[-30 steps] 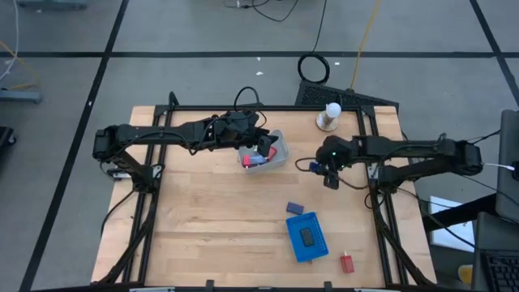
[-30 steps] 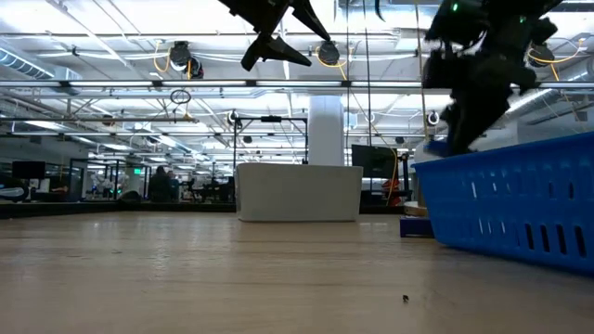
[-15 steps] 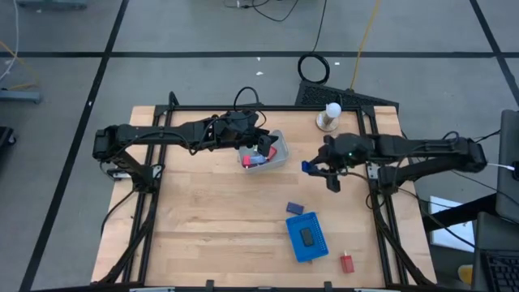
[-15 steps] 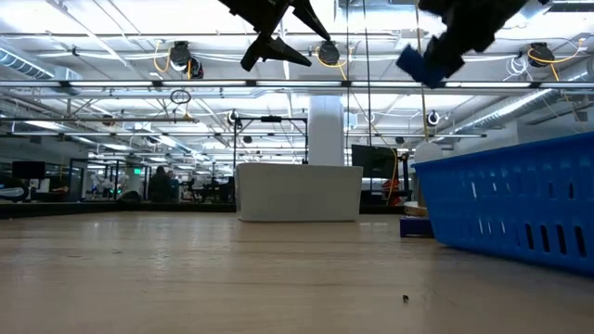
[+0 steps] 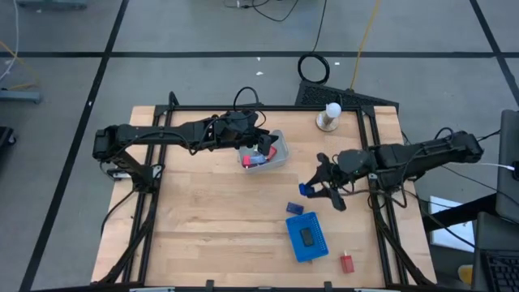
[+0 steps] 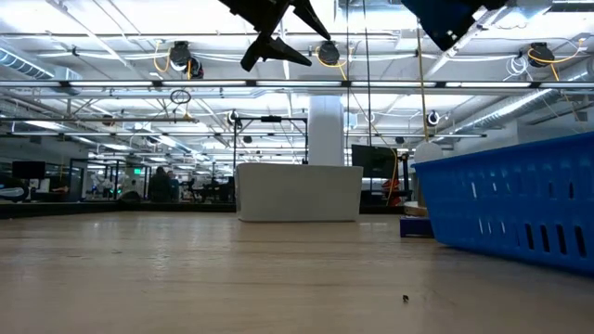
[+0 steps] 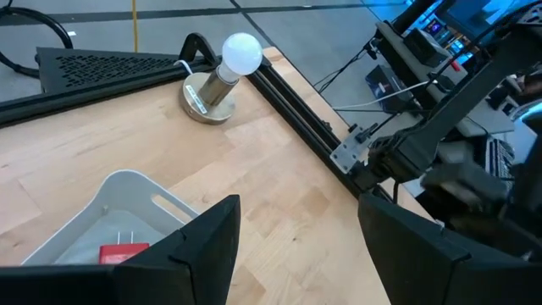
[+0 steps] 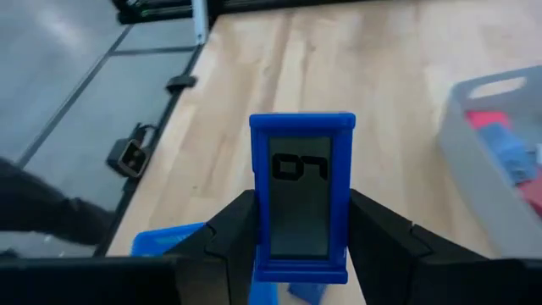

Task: Pick & Place Office items
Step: Put the blue timer into the blue bin

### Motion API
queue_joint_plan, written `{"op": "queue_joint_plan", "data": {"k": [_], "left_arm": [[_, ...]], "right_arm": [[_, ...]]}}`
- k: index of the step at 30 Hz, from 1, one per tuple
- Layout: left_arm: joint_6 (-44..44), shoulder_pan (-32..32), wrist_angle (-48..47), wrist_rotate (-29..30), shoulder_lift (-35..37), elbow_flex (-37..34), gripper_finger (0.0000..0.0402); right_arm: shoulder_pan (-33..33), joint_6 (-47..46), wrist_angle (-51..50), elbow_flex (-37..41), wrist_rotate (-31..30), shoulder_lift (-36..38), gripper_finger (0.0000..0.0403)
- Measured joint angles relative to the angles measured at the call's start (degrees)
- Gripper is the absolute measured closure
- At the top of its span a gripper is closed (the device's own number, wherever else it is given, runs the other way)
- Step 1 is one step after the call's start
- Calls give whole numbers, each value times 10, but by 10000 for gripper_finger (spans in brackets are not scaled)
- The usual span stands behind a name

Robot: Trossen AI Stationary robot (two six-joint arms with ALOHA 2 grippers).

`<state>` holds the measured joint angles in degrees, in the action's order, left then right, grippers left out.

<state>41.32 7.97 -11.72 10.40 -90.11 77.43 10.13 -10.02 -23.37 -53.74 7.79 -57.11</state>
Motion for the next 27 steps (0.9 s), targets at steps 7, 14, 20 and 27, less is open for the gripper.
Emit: {"op": "queue_joint_plan", "data": {"k": [7,14,20,27], "left_arm": [[11,0,4,0,0,0,158],[12,0,17,0,0,0,158],[12,-4,18,1,0,0,158],[15,-19,18,1,0,0,158]], "right_arm": [[73,-5,19,0,0,-42,260],[132,-13,42,0,-3,-107,260],[157,-13,55,0,-6,-162,260],[162,-19,96,43,-20,-189,260]]}}
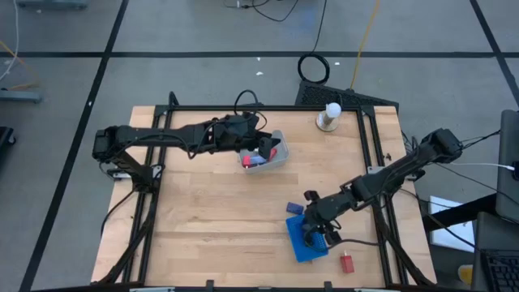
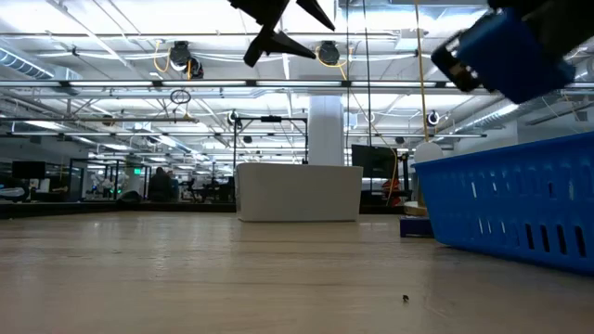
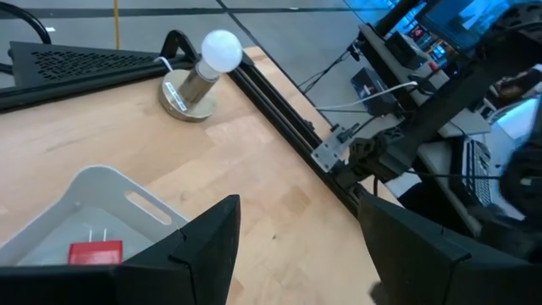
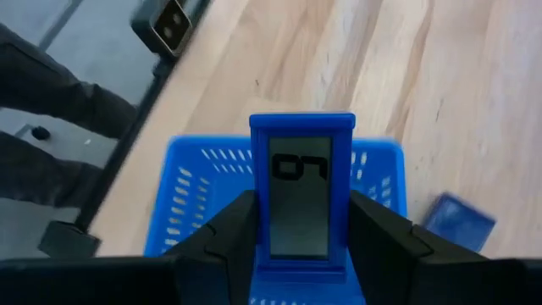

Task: Pick & Place Office items
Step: Put the blue timer into the blue bin

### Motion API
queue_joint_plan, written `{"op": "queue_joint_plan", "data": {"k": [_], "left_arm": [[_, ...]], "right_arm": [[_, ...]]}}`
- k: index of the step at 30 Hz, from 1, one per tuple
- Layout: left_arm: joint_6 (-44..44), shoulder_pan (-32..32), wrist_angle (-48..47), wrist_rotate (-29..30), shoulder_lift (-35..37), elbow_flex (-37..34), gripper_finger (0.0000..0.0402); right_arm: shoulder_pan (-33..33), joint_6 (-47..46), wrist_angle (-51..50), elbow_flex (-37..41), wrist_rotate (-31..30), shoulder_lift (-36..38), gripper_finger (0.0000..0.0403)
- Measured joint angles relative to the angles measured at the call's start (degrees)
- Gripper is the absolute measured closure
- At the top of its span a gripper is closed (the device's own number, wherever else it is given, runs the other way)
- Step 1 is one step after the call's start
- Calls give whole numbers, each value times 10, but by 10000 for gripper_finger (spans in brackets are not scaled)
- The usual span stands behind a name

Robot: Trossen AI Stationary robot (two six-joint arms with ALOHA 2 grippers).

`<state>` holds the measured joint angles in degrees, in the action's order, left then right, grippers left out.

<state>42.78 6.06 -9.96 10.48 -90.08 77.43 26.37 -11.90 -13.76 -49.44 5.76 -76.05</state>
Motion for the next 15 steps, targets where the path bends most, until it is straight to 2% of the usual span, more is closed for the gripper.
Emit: {"op": "queue_joint_plan", "data": {"k": [10,15], "left_arm": [[0,-13,0,0,0,0,158],[-1,-13,0,0,0,0,158]], "right_arm": [[-4,-67,107,120,-1,0,260],[-4,-100,159,154,-6,0,260]]}}
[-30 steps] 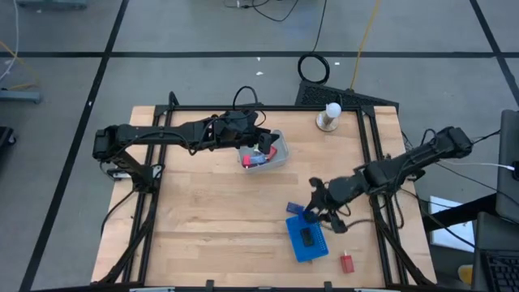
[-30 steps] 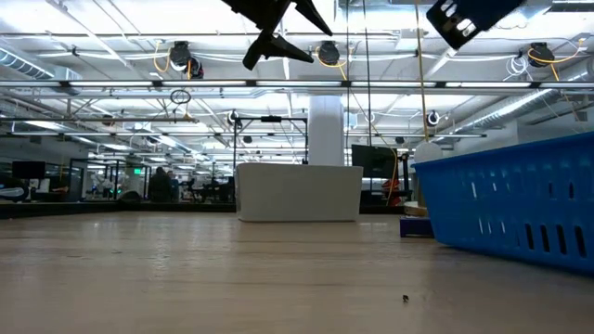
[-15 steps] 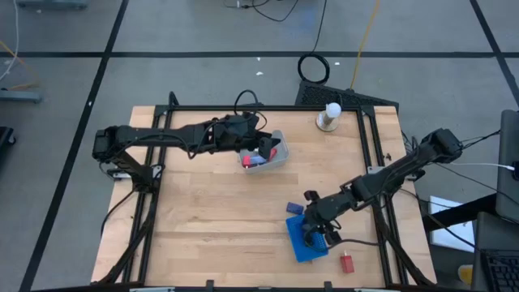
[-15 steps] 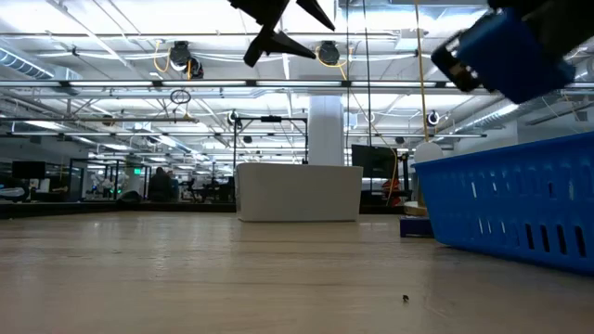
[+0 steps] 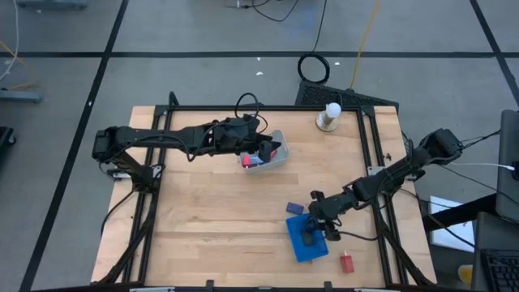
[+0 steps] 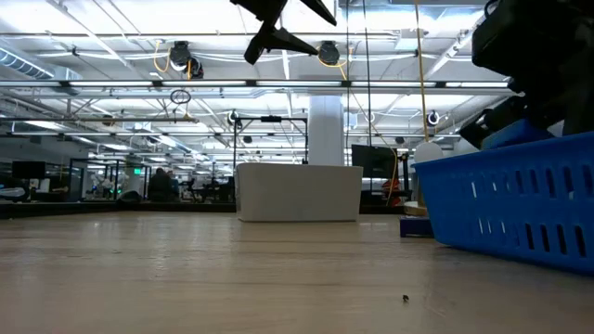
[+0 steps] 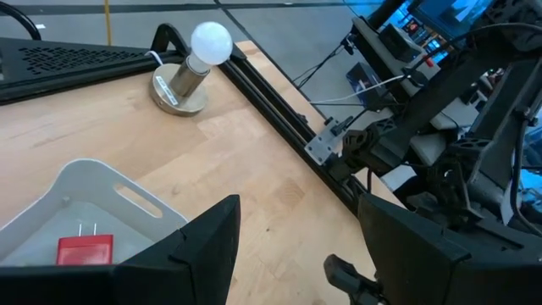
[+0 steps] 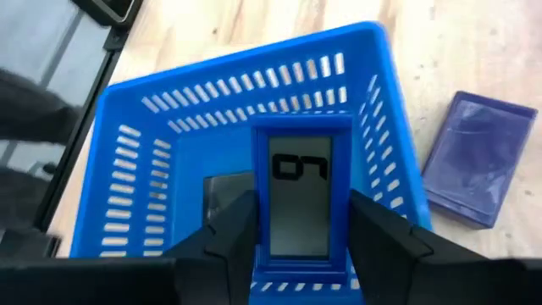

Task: Pick & Place Office items
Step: Put the blue timer into the blue bin, then put the red charger adapter into the gray bin

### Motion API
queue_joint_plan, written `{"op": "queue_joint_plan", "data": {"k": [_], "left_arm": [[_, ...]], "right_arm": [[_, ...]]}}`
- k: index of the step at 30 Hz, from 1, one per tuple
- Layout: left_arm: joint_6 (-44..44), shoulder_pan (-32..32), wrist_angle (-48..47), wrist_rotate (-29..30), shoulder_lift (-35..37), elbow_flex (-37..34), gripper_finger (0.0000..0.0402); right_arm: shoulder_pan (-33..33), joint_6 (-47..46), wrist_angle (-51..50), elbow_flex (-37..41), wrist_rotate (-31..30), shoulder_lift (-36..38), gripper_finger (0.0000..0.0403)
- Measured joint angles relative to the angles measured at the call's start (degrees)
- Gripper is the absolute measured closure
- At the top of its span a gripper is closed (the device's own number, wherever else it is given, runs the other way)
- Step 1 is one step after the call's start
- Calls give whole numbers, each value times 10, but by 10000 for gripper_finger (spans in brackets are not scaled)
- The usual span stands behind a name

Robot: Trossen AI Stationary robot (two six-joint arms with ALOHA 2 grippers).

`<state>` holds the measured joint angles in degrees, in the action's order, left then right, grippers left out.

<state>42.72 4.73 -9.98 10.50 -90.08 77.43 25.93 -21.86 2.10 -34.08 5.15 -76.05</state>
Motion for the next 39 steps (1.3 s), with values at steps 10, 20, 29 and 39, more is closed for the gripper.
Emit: {"op": "queue_joint_plan", "data": {"k": [10,20,29,39], "left_arm": [[1,0,0,0,0,0,158],[0,0,0,1,0,0,158],[0,0,0,1,0,0,158],[-1,0,-4,1,0,0,158]], "right_arm": [[-1,-14,37,4,-21,0,248],[-1,-45,73,4,-23,0,227],[-1,-27,76,4,-21,0,172],[-1,-29,75,4,-31,33,117]]}}
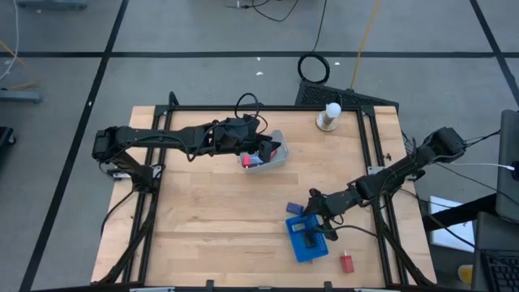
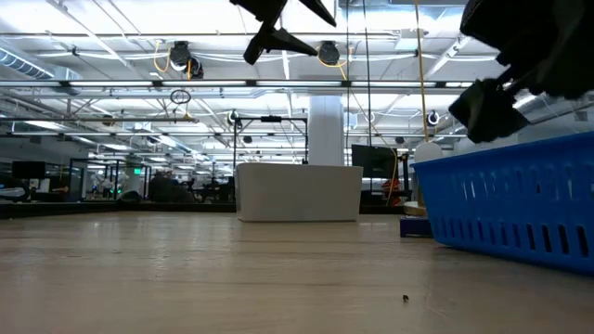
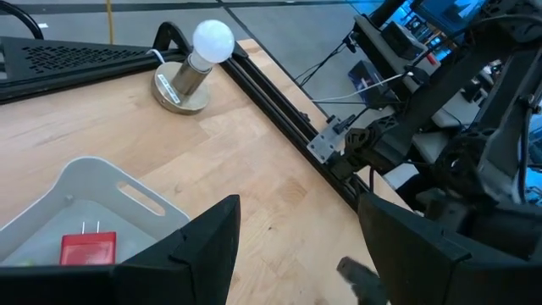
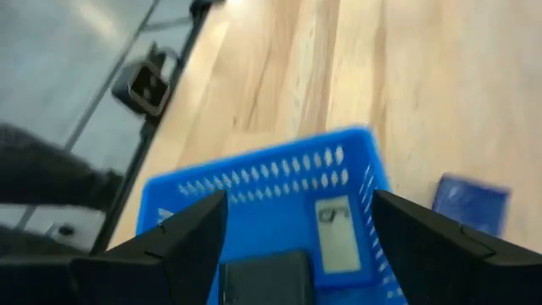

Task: Pick & Place Office items
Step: Put the red charger adapter into the gray bin

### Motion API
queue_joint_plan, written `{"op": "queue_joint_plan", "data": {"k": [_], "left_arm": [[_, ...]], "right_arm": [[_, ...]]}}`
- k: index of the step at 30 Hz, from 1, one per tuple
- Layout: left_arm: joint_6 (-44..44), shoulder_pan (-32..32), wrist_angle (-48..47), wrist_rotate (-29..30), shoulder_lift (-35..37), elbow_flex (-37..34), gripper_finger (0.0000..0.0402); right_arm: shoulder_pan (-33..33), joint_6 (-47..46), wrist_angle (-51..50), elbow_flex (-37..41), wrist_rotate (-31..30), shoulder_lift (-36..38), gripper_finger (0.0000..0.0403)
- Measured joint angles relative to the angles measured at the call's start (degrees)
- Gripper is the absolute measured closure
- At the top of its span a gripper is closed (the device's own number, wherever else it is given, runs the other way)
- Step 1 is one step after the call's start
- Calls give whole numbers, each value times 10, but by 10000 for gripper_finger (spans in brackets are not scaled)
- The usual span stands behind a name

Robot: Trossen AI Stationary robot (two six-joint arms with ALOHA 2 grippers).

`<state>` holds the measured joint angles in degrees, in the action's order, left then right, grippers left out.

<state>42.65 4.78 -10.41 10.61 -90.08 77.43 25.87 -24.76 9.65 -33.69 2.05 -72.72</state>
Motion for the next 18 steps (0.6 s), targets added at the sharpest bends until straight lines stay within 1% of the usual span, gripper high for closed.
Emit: {"op": "queue_joint_plan", "data": {"k": [3,8,11,14,18], "left_arm": [[0,0,-2,0,0,0,158],[0,0,-2,0,0,0,158],[1,0,-2,0,0,0,158],[2,0,-2,0,0,0,158],[3,0,-1,-1,0,0,158]], "right_arm": [[0,10,0,0,-31,33,116],[0,45,-21,-3,-68,91,128],[0,87,-81,-26,-82,112,137],[0,133,-156,-65,-83,118,145],[0,157,-242,-118,-84,117,151]]}}
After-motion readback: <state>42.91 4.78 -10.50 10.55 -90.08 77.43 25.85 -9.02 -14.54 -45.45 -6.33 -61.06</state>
